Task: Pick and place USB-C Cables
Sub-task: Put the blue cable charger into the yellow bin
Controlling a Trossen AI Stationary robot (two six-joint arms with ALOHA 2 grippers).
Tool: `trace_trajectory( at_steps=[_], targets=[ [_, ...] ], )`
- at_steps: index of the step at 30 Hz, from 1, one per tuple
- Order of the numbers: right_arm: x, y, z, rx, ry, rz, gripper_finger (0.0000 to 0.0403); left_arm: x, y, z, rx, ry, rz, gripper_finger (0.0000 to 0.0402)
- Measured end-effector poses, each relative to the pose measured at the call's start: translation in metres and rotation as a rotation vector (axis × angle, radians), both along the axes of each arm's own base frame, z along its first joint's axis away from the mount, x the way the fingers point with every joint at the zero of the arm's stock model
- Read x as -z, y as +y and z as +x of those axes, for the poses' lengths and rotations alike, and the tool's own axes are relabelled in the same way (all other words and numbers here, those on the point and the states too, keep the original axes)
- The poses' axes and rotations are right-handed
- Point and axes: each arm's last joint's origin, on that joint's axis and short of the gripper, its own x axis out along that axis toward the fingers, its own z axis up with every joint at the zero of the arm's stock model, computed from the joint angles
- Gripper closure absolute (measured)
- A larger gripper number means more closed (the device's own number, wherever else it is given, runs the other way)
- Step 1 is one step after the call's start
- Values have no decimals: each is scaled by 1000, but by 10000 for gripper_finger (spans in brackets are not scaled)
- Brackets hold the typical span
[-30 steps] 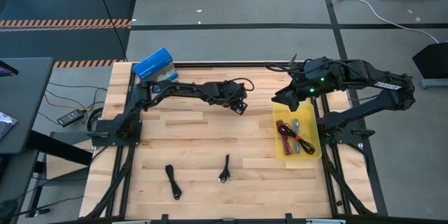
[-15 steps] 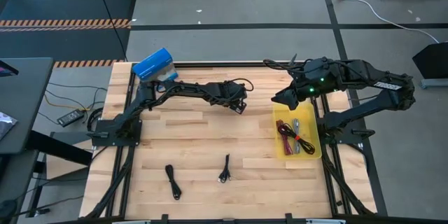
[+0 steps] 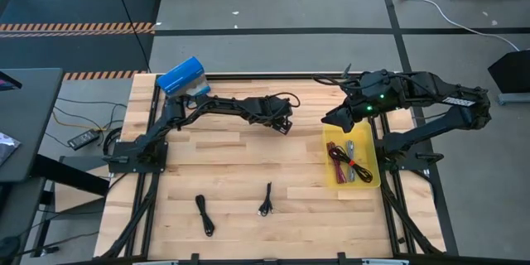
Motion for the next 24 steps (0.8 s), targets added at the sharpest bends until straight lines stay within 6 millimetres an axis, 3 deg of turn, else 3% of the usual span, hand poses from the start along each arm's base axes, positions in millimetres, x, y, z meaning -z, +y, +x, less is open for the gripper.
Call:
trace_trajectory(
  at_steps=[4,11,24],
  targets=[
    [0,0,0,0,0,0,188,0,2,-1,2,0,-7,245],
    [0,0,0,-2,0,-3,188,0,1,0,9,-10,-35,334],
    [0,0,0,-13,1,-37,188,-4,-1,2,25,-56,-134,335]
  ],
)
